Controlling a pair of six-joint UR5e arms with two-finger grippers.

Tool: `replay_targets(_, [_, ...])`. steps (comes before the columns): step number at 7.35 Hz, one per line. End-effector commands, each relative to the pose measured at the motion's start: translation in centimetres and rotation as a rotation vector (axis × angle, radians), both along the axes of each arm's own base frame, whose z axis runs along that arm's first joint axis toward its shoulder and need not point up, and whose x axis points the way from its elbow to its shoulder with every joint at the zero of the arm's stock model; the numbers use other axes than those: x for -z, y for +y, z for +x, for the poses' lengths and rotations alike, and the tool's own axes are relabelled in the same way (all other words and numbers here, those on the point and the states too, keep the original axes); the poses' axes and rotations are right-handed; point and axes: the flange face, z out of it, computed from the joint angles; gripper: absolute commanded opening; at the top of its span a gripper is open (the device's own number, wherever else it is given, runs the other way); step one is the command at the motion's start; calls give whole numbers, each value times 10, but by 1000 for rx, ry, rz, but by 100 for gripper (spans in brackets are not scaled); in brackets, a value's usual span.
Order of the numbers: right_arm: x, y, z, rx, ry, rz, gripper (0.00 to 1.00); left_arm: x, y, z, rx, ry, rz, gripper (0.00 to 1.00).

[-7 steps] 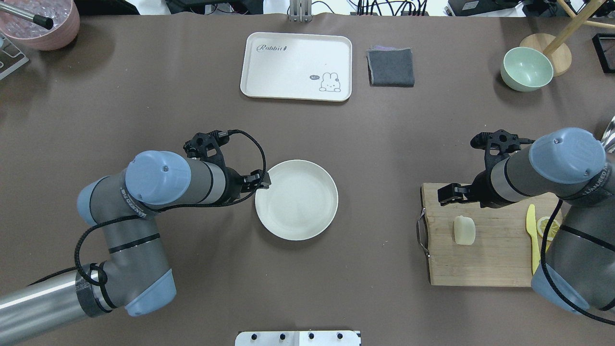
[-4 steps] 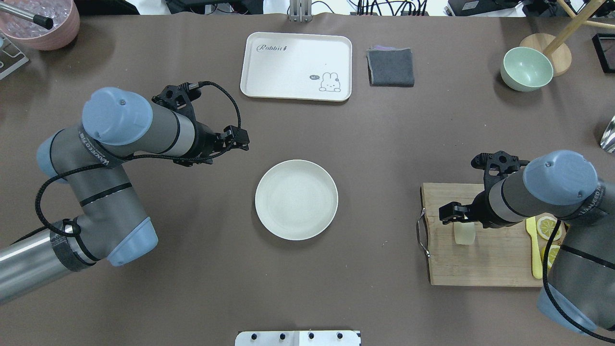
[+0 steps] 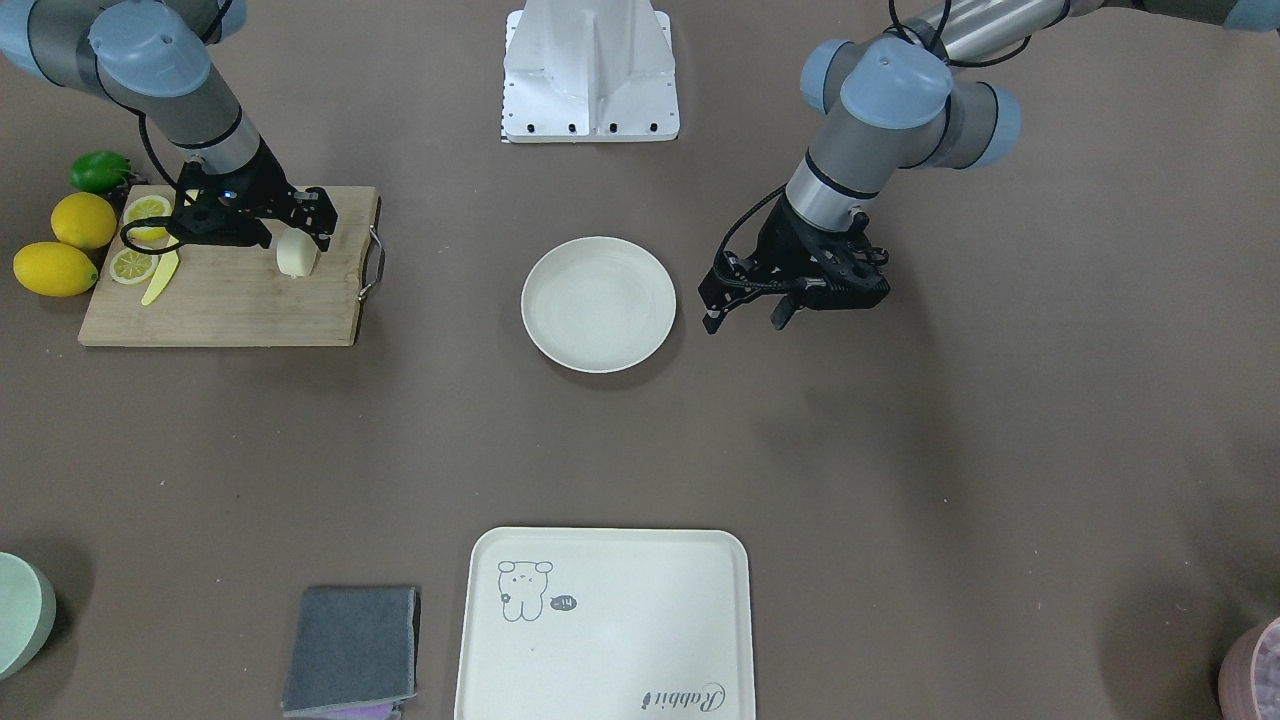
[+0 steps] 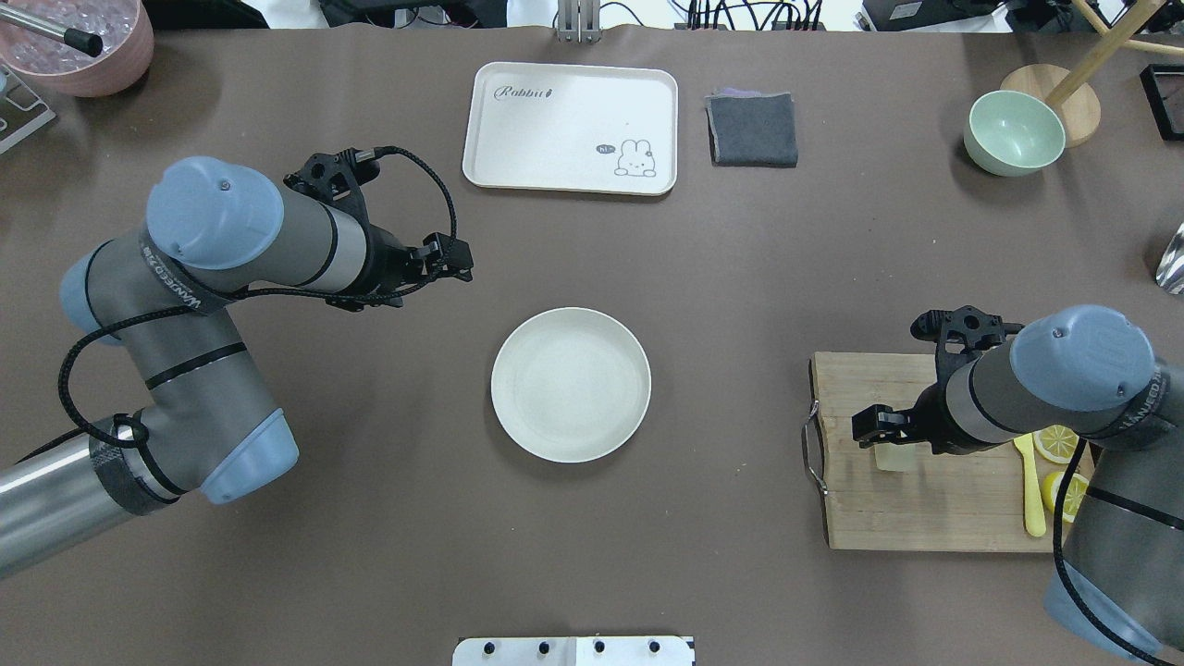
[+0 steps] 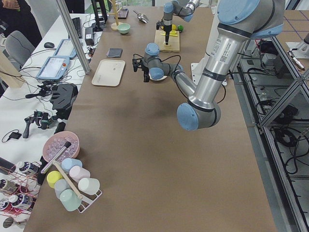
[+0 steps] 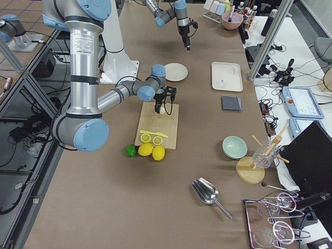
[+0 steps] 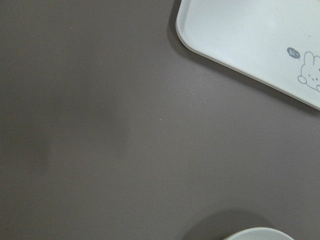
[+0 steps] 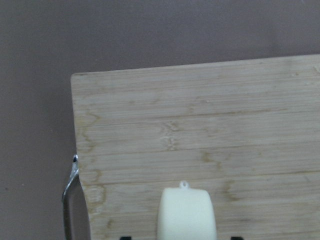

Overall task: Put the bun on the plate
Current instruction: 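Carry the bun over the white plate with the right gripper while the left arm retracts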

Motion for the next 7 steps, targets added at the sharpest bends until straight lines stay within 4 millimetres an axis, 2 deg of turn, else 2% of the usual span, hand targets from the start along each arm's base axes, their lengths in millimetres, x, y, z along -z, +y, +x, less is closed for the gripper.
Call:
replay_targets(1, [5, -8, 5, -21, -7, 3, 0, -2, -1, -10, 9, 2, 3, 98])
replay_targets(2, [8, -11, 6, -26, -13, 6, 0, -1, -6, -17, 2, -6, 39, 98])
replay_targets(3, [30, -26, 5, -44, -49, 21, 0, -11, -20, -36, 3, -40, 92, 98])
replay_targets(4, [57, -37, -5, -51, -70, 34, 0, -44, -35, -70, -8, -118, 174, 98])
replay_targets(5, [89, -45, -26, -48, -73, 45, 0, -74, -53, -108, -21, -208, 251, 98])
replay_targets(6, [128, -44, -53, -28, -66, 51, 0, -95, -61, -132, -9, -246, 253, 98])
replay_targets(7, [164, -47, -77, -34, -55, 79, 0, -112, -67, -168, -25, -242, 249, 98])
